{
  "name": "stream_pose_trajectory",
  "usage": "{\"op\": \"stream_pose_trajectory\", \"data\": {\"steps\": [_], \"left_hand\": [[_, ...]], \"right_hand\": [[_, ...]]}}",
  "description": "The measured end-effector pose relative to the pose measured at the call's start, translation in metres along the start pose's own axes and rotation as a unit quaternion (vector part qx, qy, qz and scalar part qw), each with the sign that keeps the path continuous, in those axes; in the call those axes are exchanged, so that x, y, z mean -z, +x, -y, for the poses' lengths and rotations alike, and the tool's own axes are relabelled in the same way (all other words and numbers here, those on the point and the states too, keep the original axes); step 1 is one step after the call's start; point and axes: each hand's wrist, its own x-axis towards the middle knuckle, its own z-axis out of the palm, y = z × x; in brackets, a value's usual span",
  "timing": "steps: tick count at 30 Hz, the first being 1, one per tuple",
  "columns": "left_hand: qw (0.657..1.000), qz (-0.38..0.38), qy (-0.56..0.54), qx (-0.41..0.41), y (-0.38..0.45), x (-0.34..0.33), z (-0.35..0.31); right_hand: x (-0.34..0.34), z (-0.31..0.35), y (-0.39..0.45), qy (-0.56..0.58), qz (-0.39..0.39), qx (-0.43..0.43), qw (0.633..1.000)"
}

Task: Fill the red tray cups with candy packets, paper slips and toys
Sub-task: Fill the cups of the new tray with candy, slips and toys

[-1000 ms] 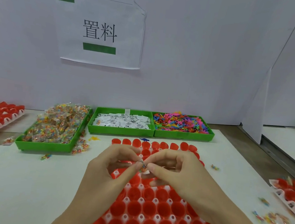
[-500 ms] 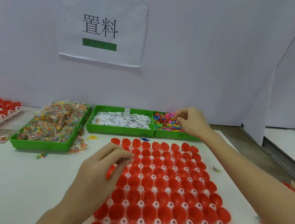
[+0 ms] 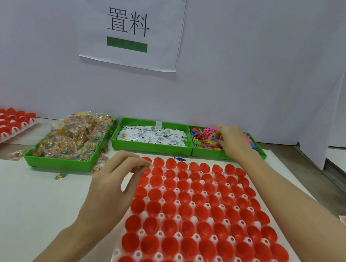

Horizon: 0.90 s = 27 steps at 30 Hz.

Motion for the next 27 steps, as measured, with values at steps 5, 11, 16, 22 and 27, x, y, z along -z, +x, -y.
{"op": "stream_pose_trajectory", "data": {"steps": [5, 11, 16, 22, 27], "left_hand": [[0.999, -0.002, -0.032, 0.021, 0.002, 0.002, -0.003], [0.995, -0.001, -0.070, 0.064, 0.003, 0.003, -0.007], [0.975, 0.004, -0.155, 0.161, 0.003, 0.005, -0.011], [0.929, 0.046, -0.278, 0.239, 0.011, 0.011, -0.014], [0.923, 0.117, -0.312, 0.193, 0.009, 0.011, -0.017]], "right_hand": [[0.006, -0.007, -0.010, 0.035, -0.009, -0.013, 0.999], [0.013, -0.016, -0.023, 0.177, -0.052, -0.051, 0.982], [0.021, -0.013, -0.041, 0.316, -0.115, -0.089, 0.937], [0.041, 0.045, -0.099, 0.528, 0.019, -0.027, 0.849], [0.047, 0.101, -0.147, 0.569, 0.089, 0.054, 0.815]]}}
